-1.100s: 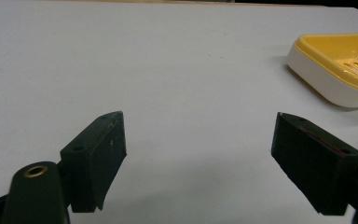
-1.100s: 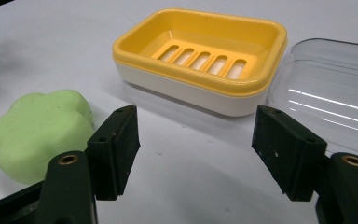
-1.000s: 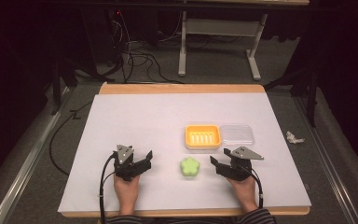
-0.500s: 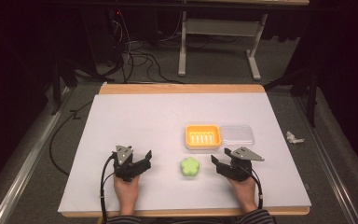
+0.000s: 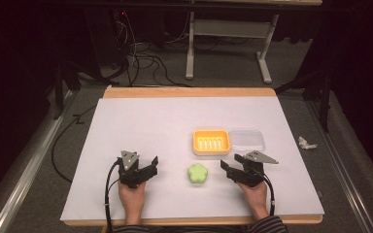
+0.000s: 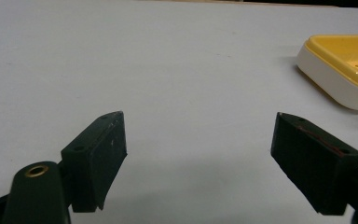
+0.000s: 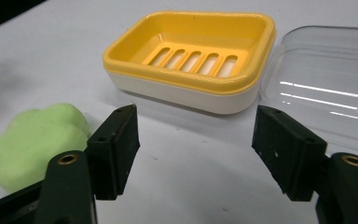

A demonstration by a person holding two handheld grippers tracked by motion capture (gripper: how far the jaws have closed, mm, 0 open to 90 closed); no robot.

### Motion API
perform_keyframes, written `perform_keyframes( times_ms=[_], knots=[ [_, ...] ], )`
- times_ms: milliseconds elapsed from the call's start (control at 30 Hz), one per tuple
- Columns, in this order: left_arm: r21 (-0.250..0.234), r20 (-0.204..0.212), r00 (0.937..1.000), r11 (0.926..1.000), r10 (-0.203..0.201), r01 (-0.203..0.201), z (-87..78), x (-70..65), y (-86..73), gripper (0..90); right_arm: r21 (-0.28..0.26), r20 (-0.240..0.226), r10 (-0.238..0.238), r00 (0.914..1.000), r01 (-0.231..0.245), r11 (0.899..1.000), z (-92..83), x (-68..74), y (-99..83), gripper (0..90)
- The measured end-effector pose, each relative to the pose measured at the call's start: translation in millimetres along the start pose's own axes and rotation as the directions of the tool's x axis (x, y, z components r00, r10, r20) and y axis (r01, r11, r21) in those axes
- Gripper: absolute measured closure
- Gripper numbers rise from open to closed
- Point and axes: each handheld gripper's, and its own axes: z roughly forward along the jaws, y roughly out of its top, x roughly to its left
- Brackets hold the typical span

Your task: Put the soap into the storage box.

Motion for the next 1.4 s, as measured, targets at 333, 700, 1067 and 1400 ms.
perform_keyframes(
  times_ms=[333, 700, 1067, 1400],
  knots=[
    [0.020, 0.006, 0.9999, 0.9998, 0.009, -0.009, 1.0, -0.5, -1.0, 17.9, -0.032, -0.011, -0.015, 0.9998, 0.015, 0.999, -13.5, 1.7, 3.8, 18.6],
    [0.024, 0.018, 0.9998, 0.9997, -0.006, 0.006, -0.1, 0.4, 0.2, 17.9, 0.071, -0.077, -0.092, 0.9928, 0.097, 0.993, -14.5, 20.5, 2.1, 15.1],
    [0.027, 0.021, 0.9997, 0.9996, -0.009, 0.009, 0.4, -0.1, -0.1, 17.8, 0.103, -0.112, -0.206, 0.9720, 0.218, 0.971, -8.1, 39.1, -0.1, 15.0],
    [0.028, 0.023, 0.9997, 0.9996, -0.007, 0.007, -0.1, 0.3, 0.1, 17.9, 0.119, -0.147, -0.254, 0.9561, 0.272, 0.955, 2.8, 58.1, 4.8, 14.5]
  ],
)
